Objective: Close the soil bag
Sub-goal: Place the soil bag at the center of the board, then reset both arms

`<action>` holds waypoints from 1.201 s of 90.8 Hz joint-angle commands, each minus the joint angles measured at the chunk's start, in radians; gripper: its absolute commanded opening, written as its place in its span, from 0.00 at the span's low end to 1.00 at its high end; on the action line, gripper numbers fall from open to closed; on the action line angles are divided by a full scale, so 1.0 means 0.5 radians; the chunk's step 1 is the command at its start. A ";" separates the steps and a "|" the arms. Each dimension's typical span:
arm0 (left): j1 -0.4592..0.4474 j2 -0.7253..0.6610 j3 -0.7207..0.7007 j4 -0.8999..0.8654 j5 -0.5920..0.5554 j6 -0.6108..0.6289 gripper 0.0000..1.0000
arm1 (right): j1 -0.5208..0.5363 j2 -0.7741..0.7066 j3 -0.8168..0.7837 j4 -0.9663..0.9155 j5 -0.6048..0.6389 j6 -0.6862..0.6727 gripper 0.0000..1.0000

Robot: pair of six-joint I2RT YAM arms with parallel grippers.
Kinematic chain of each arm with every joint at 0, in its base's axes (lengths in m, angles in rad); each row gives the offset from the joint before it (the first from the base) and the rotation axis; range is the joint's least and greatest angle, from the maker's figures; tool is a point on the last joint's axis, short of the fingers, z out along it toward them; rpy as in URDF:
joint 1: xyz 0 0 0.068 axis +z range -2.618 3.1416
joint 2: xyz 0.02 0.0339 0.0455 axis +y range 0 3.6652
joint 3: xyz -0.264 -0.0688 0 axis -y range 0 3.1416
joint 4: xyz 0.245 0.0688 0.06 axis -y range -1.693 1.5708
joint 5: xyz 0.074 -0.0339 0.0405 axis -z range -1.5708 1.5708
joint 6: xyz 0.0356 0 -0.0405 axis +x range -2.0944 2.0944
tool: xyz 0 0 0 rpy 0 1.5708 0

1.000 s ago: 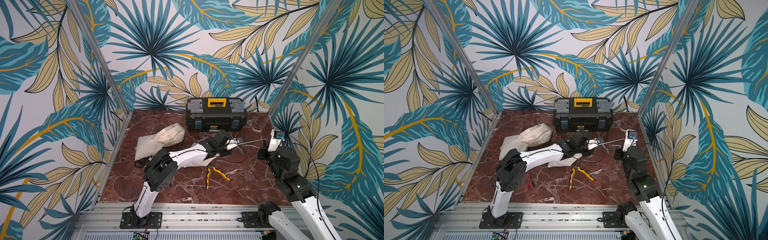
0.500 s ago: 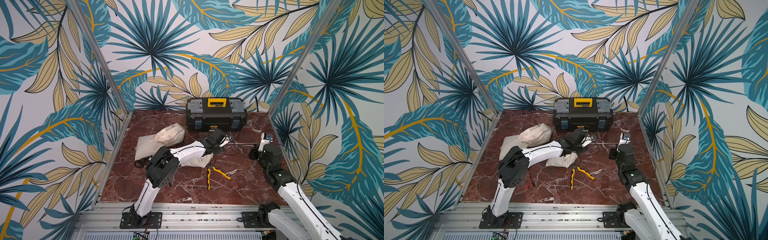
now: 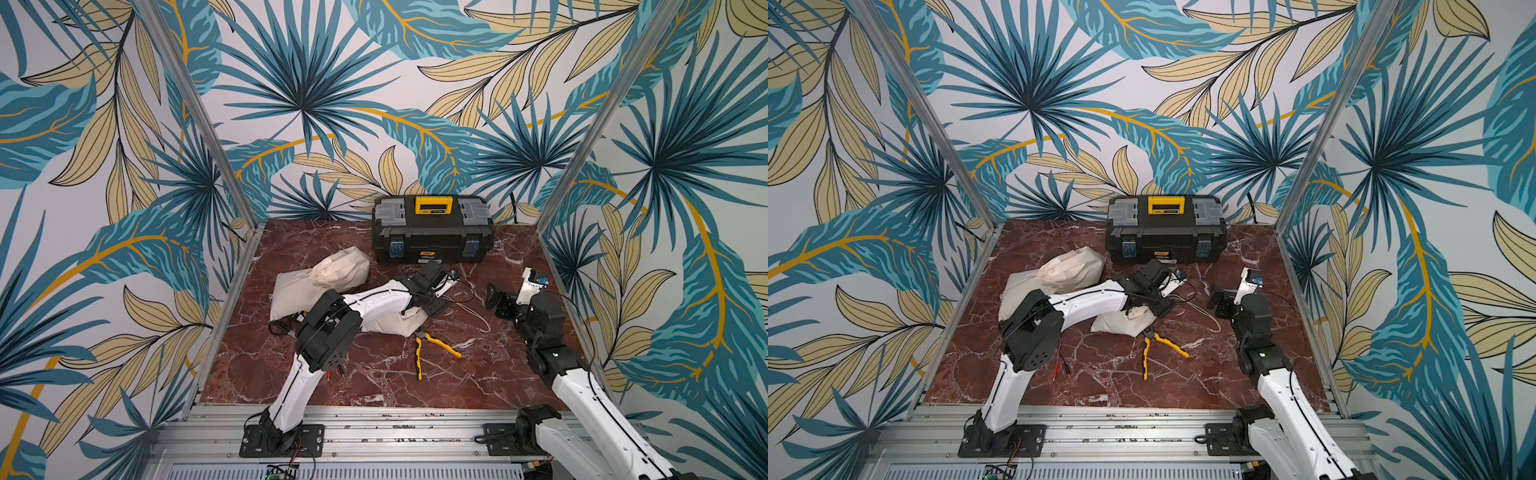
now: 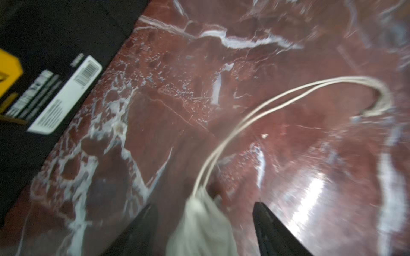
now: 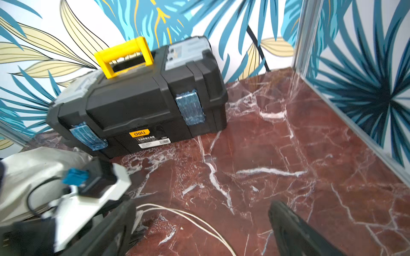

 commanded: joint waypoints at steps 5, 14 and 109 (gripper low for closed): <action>0.160 -0.622 -0.434 0.440 0.243 -0.275 0.97 | -0.029 -0.007 -0.060 0.154 0.174 -0.137 0.99; 0.307 -0.962 -0.786 0.604 0.055 -0.426 1.00 | -0.051 0.123 -0.217 0.491 0.419 -0.221 0.99; 1.274 -0.954 -2.666 3.216 -0.706 -0.002 1.00 | -0.428 1.480 -0.616 2.626 0.196 -0.542 0.99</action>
